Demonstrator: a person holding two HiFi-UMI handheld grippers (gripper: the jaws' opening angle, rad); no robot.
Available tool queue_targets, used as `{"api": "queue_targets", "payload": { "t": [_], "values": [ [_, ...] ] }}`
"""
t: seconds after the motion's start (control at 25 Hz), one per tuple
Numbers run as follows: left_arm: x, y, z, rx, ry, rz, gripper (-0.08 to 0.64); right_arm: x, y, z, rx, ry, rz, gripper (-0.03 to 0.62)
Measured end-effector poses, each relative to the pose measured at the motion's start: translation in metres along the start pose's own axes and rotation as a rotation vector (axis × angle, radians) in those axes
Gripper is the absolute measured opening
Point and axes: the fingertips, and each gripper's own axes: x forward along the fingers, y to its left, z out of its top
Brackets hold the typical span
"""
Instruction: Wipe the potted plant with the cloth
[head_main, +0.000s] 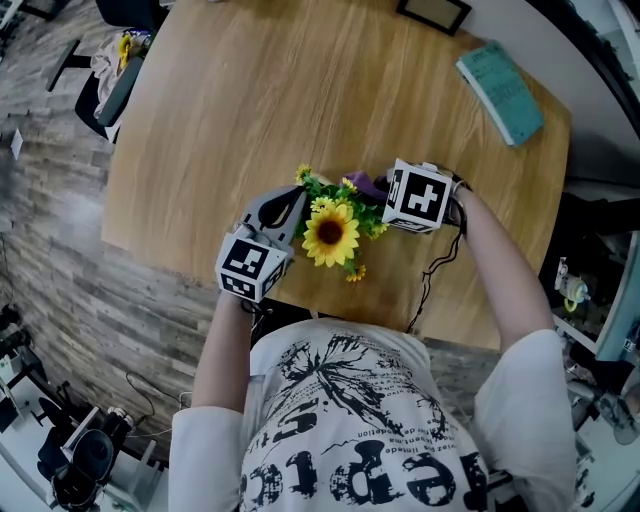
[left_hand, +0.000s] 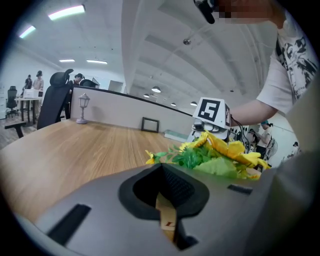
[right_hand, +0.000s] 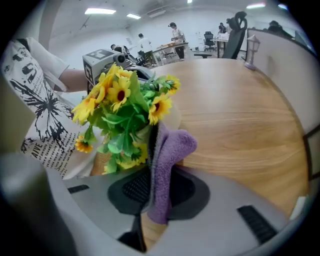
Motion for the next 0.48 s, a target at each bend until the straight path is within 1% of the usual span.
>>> {"api": "queue_targets", "payload": {
  "t": [0.08, 0.16, 0.2, 0.28, 0.36, 0.48],
  "values": [
    [0.0, 0.0, -0.001, 0.014, 0.0, 0.015, 0.003, -0.008, -0.009, -0.006, 0.015, 0.012, -0.08, 0.075],
    [-0.002, -0.003, -0.002, 0.03, 0.012, 0.02, 0.003, -0.022, -0.02, -0.007, 0.014, -0.006, -0.185, 0.075],
    [-0.002, -0.003, -0.003, 0.023, 0.017, 0.019, 0.003, -0.03, -0.026, -0.004, 0.018, -0.033, -0.238, 0.075],
    [-0.005, -0.002, -0.004, -0.025, 0.014, 0.017, 0.003, -0.046, -0.036, 0.006, 0.053, -0.107, -0.328, 0.075],
    [-0.007, -0.001, -0.006, -0.07, 0.01, 0.022, 0.003, -0.061, -0.04, 0.017, 0.102, -0.185, -0.395, 0.075],
    [-0.008, 0.0, -0.007, -0.099, 0.022, 0.031, 0.003, -0.083, -0.042, 0.035, 0.161, -0.291, -0.48, 0.075]
  ]
}}
